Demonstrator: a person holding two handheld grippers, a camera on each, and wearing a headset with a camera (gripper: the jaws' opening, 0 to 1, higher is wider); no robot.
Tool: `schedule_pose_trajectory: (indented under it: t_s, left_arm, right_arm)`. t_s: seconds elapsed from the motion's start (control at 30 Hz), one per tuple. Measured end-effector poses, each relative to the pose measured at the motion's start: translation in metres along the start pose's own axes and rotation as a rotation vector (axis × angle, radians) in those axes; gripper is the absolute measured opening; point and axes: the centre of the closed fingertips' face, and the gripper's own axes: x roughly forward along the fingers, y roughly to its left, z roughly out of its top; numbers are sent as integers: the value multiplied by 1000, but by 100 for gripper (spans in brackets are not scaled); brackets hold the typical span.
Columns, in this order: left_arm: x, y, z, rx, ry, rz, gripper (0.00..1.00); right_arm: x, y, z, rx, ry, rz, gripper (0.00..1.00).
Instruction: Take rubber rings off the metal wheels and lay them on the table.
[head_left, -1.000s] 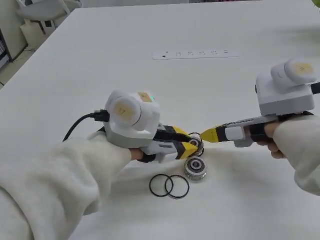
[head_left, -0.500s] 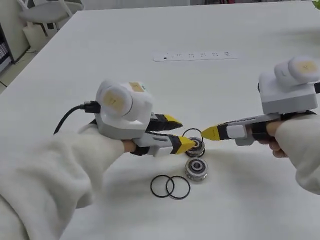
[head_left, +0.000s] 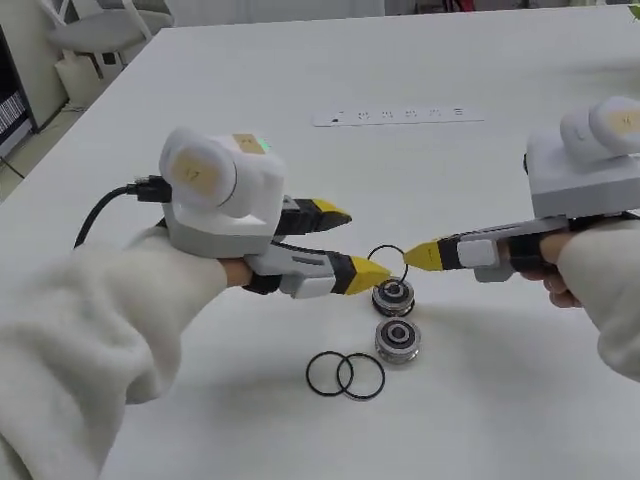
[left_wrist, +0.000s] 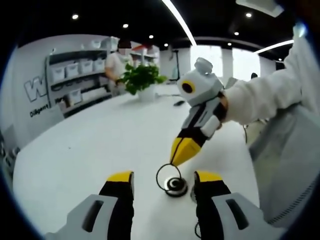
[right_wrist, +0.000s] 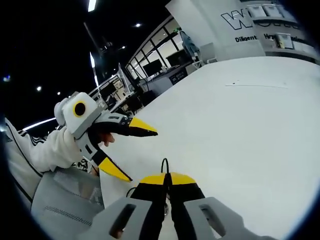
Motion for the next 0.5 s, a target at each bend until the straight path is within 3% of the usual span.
schedule_pose_trajectory:
  t_s: [0.3, 0.5]
  left_arm:
    - [-16, -6, 6, 23, -10, 1, 57]
    - [-27, -1, 0, 43, 13, 35, 61]
  right_arm:
    - [2, 10, 3, -40, 12, 18, 0]
    - [2, 18, 7, -61, 9, 31, 0]
